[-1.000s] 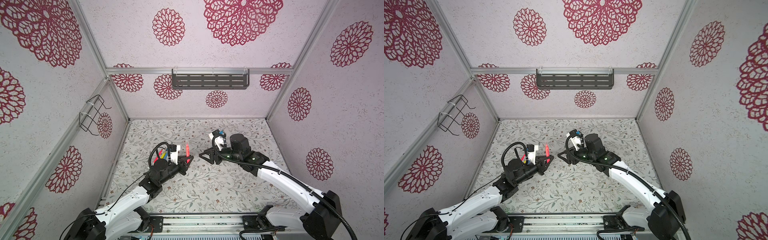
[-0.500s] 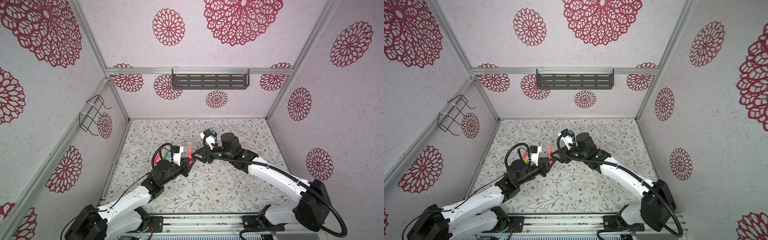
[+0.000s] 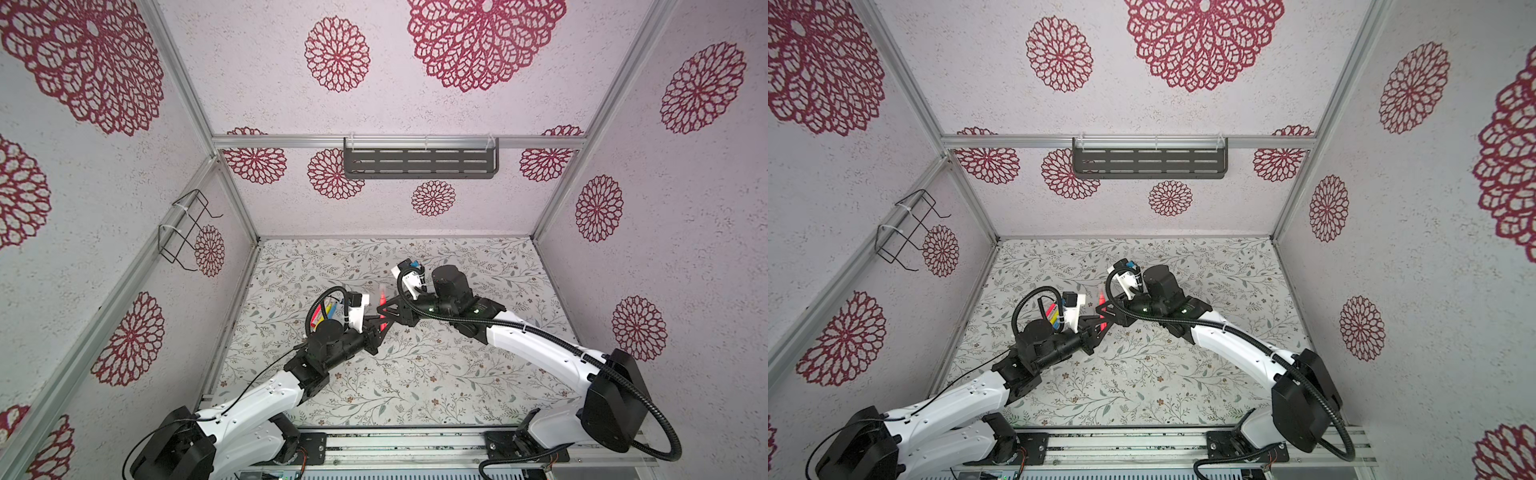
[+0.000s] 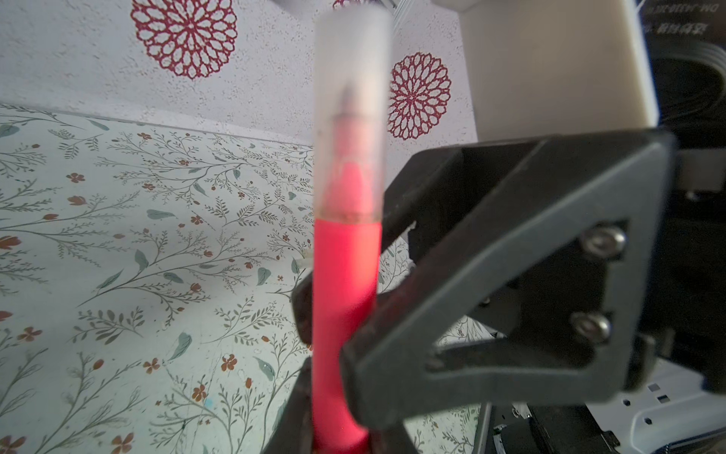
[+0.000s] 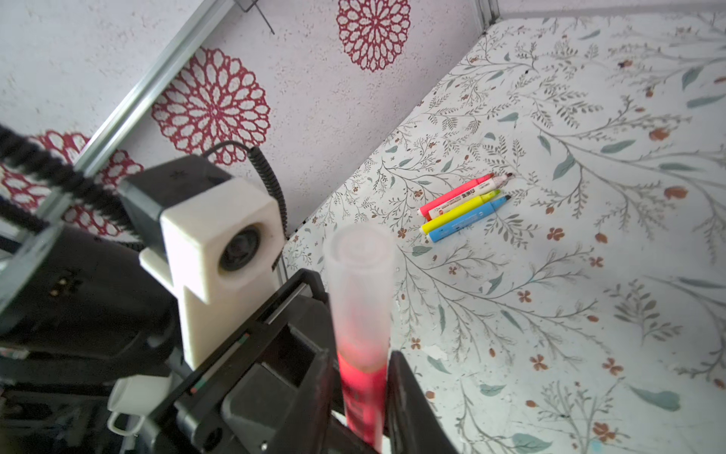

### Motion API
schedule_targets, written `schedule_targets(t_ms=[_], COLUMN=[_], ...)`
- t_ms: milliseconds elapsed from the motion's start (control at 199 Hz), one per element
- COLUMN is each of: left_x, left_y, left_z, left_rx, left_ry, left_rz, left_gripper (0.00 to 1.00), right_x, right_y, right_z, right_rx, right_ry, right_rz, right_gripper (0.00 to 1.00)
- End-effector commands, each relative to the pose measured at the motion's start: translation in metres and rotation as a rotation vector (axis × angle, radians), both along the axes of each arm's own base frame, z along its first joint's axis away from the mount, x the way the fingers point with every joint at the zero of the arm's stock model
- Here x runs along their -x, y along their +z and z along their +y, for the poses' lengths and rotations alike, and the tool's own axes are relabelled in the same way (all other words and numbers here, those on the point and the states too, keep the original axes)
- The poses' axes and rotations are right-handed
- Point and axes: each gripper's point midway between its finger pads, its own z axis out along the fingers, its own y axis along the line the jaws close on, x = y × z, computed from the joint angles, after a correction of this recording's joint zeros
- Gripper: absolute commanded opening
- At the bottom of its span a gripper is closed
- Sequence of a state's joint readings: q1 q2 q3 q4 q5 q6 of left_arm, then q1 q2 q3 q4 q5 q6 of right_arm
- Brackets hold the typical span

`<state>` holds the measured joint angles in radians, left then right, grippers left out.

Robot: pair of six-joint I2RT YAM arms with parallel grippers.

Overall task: Insert the pens into the pen caps
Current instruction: 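Move the right gripper back to the capped pink pen and grip it, then open the left gripper while the right gripper carries the capped pink pen away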

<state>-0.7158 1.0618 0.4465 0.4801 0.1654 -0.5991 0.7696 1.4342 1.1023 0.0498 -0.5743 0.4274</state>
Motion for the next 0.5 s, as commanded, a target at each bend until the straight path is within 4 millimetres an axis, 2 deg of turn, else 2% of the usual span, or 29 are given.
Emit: schedule_targets(t_ms=[0,85,125,166,211,246,326,497], left_x=[-0.003,-0.003,-0.004,-0.006,-0.008,-0.009,-0.011,-0.012], left_y=[0.017,0.018,0.017,0.015,0.011,0.006,-0.006,-0.020], left_z=[-0.004,-0.004,-0.004,-0.003,-0.002,-0.002,0.001,0.013], left_rx=[0.023,0.025,0.021,0.009,-0.015,-0.044,-0.133,-0.244], left_ry=[0.003,0.007,0.012,0.022,0.038,0.046,0.078,0.159], left_rz=[-0.040,-0.039,-0.030,-0.022,-0.014,-0.008,0.010,0.027], left_gripper=[0.00,0.01,0.05,0.20,0.46,0.56,0.62,0.64], right_x=[0.002,0.002,0.001,-0.001,-0.005,-0.011,-0.027,-0.061], right_y=[0.013,0.011,0.011,0.011,0.010,0.007,-0.001,-0.027], right_z=[0.004,0.003,0.002,0.000,-0.003,-0.007,-0.021,-0.060], right_rx=[-0.041,-0.039,-0.039,-0.035,-0.020,0.003,0.069,0.170], right_ry=[0.011,0.002,-0.007,-0.023,-0.055,-0.088,-0.171,-0.320], right_rz=[-0.025,-0.021,-0.023,-0.027,-0.032,-0.035,-0.025,0.054], right_gripper=[0.15,0.07,0.06,0.06,0.06,0.07,0.07,0.09])
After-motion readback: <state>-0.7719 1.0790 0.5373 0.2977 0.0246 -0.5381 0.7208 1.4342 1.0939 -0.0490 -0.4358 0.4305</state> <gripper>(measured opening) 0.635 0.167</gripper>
